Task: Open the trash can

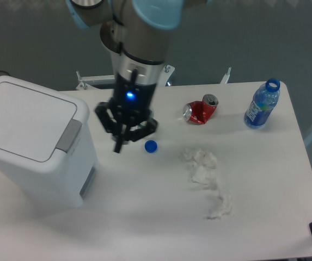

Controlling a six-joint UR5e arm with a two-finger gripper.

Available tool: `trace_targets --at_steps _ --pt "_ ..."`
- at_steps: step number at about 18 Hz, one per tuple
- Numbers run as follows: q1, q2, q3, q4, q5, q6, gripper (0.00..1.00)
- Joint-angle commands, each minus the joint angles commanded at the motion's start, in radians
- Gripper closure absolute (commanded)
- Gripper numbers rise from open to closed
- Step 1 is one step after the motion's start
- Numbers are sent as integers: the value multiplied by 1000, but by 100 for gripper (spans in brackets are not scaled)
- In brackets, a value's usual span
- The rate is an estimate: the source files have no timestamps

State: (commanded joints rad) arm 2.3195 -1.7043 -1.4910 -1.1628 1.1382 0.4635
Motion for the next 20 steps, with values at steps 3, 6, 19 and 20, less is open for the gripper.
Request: trace_targets --at_steps 3,6,19,20 --pt "-28 6 -9 0 -8 -28 100" --pt "-37 23 -18 -2 -23 -40 100" --pt "-48 32 -60 2 -18 -37 100" --pt "-48 32 -60 2 -18 -37 100"
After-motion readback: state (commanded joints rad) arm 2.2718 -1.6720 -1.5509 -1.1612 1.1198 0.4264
